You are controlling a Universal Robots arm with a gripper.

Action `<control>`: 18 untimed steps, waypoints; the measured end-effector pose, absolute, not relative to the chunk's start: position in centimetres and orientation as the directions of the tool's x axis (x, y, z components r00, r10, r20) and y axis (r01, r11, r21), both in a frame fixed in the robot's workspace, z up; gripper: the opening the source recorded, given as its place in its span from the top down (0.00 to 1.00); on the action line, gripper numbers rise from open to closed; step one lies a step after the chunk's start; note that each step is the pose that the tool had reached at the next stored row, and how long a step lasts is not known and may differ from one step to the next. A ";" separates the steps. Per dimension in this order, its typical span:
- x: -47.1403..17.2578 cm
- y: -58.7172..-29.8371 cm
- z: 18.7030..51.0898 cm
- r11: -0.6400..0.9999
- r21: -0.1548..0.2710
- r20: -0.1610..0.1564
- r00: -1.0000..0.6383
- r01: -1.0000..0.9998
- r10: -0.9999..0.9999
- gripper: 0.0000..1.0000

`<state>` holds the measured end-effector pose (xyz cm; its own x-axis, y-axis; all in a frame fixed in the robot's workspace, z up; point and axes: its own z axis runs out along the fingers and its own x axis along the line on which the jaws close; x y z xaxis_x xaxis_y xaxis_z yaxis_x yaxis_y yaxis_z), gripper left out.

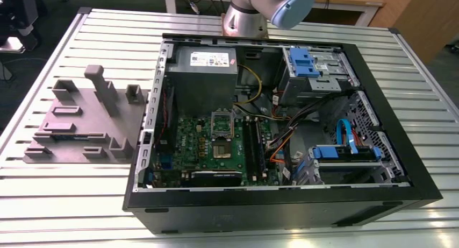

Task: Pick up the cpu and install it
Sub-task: 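Pick up the cpu and move it towards the insertion slot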

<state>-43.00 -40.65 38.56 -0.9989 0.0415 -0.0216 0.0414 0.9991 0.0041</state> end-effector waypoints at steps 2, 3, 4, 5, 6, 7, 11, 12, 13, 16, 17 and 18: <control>-42.9 -40.6 38.6 0.999 0.004 -0.022 -0.999 0.041 0.042 0.53; -42.9 -40.6 38.6 0.999 0.004 -0.022 -0.999 0.041 0.041 0.53; -42.8 -40.6 38.6 0.999 0.004 -0.022 -0.999 0.041 0.041 0.53; -42.8 -40.6 38.6 0.999 0.004 -0.022 -0.999 0.041 0.042 0.53; -42.8 -40.6 38.6 0.999 0.004 -0.022 -0.999 0.041 0.042 0.53; -42.7 -40.6 38.6 0.999 0.004 -0.022 -0.999 0.041 0.042 0.53; -42.7 -40.6 38.6 0.999 0.004 -0.022 -0.999 0.041 0.042 0.53; -42.7 -40.6 38.6 0.999 0.004 -0.022 -0.999 0.041 0.042 0.53; -42.5 -40.6 38.6 0.999 0.004 -0.022 -0.999 0.041 0.042 0.53; -42.5 -40.6 38.6 0.999 0.004 -0.022 -0.999 0.041 0.042 0.53; -42.5 -40.6 38.6 0.999 0.004 -0.022 -0.999 0.041 0.042 0.53; -42.4 -40.6 38.6 0.999 0.004 -0.022 -0.999 0.041 0.042 0.53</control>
<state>-42.45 -40.64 38.56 -0.9989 0.0415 -0.0216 0.0414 0.9991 0.0042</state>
